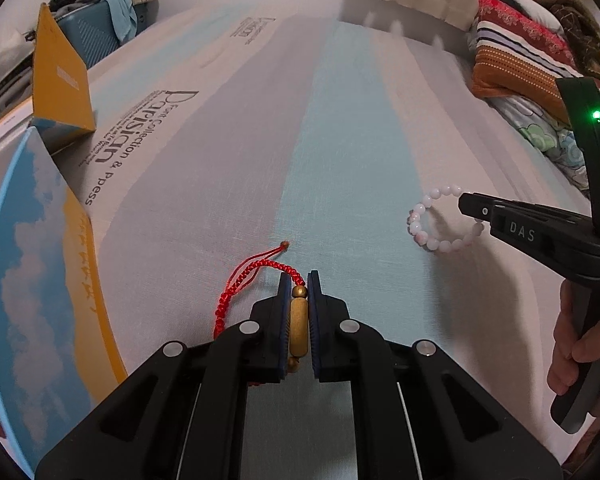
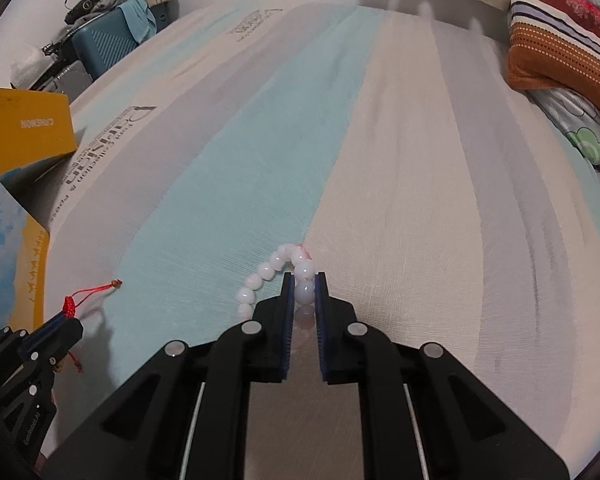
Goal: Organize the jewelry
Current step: 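Lift both held bracelets and carry them toward the white box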
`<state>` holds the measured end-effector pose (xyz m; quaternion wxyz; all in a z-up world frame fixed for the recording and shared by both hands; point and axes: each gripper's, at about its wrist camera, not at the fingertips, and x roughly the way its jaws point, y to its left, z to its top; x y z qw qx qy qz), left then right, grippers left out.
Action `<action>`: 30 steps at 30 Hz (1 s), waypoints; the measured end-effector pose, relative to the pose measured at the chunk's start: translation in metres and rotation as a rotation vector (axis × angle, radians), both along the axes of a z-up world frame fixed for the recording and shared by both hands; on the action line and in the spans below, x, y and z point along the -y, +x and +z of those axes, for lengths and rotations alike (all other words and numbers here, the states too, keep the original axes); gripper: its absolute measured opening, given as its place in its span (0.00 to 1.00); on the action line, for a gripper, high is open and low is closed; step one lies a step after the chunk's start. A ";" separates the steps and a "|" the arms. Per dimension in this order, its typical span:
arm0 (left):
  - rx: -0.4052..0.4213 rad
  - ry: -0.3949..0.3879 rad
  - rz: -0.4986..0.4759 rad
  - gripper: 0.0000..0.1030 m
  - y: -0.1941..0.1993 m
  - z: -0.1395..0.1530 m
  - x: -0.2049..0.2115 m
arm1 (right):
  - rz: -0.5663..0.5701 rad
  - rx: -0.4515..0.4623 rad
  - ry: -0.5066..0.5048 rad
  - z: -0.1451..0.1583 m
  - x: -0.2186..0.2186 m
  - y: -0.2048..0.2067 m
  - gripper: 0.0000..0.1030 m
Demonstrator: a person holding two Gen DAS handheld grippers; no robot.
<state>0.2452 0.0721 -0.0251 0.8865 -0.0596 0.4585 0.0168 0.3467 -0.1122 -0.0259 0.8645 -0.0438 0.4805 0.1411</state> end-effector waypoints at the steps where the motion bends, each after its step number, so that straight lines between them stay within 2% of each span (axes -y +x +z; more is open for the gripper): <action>1: 0.001 -0.002 -0.001 0.07 -0.001 0.002 0.000 | 0.001 0.005 0.005 0.003 0.000 -0.002 0.09; 11: 0.013 -0.018 -0.009 0.07 -0.017 0.029 0.002 | 0.019 0.032 0.017 0.029 -0.002 -0.017 0.09; 30: 0.044 0.052 0.008 0.07 -0.051 0.078 -0.008 | 0.019 0.078 0.037 0.074 -0.009 -0.060 0.09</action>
